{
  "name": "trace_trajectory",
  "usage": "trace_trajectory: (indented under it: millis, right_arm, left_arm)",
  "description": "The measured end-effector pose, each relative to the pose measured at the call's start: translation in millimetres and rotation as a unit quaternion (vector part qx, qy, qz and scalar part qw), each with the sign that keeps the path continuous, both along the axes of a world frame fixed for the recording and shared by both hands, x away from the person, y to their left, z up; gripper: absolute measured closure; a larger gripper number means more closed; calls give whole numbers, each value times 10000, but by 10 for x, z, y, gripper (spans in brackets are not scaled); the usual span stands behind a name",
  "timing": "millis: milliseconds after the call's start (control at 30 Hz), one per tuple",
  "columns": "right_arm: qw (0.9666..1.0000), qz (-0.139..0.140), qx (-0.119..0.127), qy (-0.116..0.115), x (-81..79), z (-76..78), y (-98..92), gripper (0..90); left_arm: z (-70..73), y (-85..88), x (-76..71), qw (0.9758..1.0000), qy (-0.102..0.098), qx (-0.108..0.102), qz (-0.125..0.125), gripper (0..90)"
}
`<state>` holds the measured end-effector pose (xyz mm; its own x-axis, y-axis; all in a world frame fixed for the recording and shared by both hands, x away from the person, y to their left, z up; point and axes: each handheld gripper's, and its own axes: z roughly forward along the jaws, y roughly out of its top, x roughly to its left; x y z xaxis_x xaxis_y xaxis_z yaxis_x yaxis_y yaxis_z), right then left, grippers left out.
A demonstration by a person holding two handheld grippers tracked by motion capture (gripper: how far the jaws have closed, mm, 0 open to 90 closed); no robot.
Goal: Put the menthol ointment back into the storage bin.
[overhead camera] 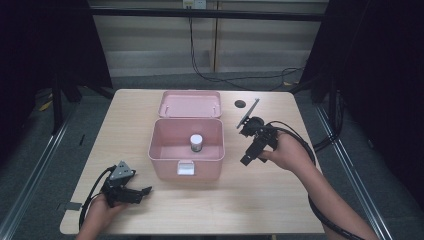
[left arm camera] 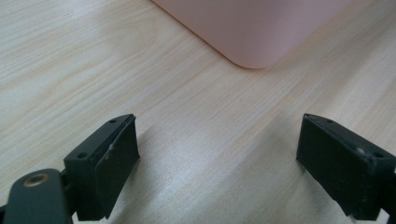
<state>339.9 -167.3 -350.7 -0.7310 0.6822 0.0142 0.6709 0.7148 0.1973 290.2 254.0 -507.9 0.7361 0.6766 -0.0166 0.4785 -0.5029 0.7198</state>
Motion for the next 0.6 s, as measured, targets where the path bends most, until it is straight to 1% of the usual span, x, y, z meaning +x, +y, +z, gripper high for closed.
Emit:
trace_trajectory:
  millis: [100,167,300,467,567,600]
  right_arm:
    - [10000,22,0,3,-24,-34,-16,153]
    - [10000,22,57,22,-40,-60,-37,152]
    - [10000,6,18,38,-64,-128,-94,152]
    - [10000,-30,1,66,-110,-216,-176,153]
    - [9999,-59,41,81,-136,-256,-236,153]
    - [9999,-106,53,93,-144,-263,-255,152]
  left_arm:
    - [0,0,0,10000,-1,3,-1,123]
    - [0,0,0,10000,-3,2,4,123]
    - [0,0,-1,10000,-3,2,5,123]
    - [0,1,0,10000,0,4,-3,123]
    - [0,0,0,10000,-5,4,3,123]
    - [0,0,0,10000,-1,1,-1,123]
